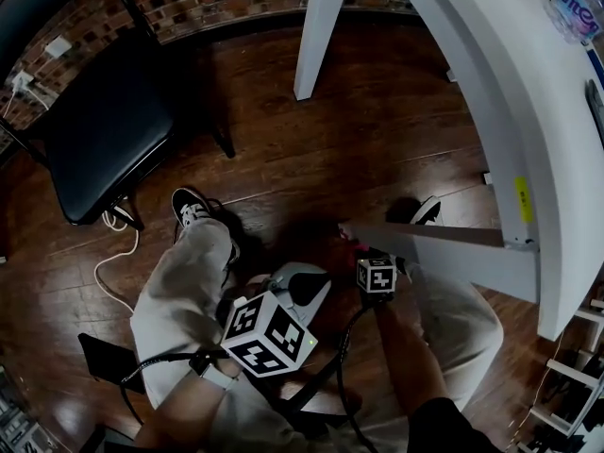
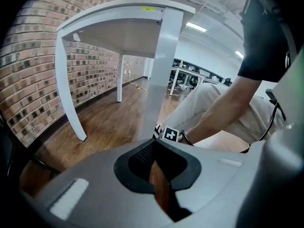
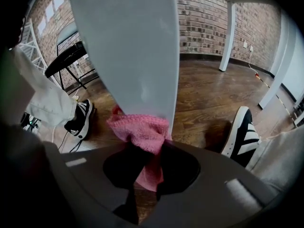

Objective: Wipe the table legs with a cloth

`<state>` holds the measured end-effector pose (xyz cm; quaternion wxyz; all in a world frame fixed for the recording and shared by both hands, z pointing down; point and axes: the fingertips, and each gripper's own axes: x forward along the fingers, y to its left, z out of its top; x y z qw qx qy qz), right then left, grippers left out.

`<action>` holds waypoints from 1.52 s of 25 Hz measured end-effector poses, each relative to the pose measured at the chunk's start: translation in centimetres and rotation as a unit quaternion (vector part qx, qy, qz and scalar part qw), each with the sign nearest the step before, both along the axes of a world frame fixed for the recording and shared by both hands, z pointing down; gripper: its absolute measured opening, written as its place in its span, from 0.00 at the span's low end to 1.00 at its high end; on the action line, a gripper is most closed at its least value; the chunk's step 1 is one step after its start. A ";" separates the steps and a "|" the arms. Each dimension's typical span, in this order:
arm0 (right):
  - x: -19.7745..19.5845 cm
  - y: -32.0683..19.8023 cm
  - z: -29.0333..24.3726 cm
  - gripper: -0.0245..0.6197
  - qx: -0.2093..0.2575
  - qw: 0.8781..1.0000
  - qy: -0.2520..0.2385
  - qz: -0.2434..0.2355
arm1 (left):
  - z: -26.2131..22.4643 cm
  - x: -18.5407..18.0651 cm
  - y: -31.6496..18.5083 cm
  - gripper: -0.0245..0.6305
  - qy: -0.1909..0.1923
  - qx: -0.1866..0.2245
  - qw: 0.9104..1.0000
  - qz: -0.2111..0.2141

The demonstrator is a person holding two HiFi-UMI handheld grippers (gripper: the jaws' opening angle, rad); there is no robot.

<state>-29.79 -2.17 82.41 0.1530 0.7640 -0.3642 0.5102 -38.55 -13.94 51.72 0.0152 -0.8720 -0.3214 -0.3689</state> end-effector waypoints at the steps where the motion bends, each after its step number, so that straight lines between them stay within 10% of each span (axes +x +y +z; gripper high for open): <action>1: 0.0 0.0 0.2 0.13 0.001 1.000 0.000 0.001 | 0.1 0.0 -0.1 0.04 -0.003 -0.001 1.000 -0.003; 38: 0.0 0.0 3.9 0.13 -0.019 1.000 -0.024 0.002 | 0.9 0.1 -0.4 0.04 -0.039 -0.038 0.998 -0.038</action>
